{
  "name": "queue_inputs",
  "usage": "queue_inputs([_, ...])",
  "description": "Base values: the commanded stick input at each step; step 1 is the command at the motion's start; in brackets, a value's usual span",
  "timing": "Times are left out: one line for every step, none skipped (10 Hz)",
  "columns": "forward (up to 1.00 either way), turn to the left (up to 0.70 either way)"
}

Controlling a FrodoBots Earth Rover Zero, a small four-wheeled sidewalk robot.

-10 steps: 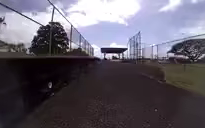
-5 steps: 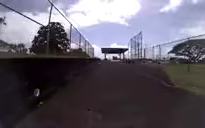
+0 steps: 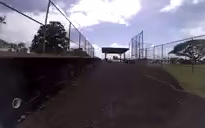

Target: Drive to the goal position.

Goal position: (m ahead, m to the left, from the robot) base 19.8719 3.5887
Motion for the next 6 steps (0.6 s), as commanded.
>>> queue_inputs([0.70, 0.01])
queue_inputs([0.70, 0.01])
queue_inputs([0.70, 0.01])
queue_inputs([0.70, 0.01])
queue_inputs([0.70, 0.01])
queue_inputs([0.70, 0.01])
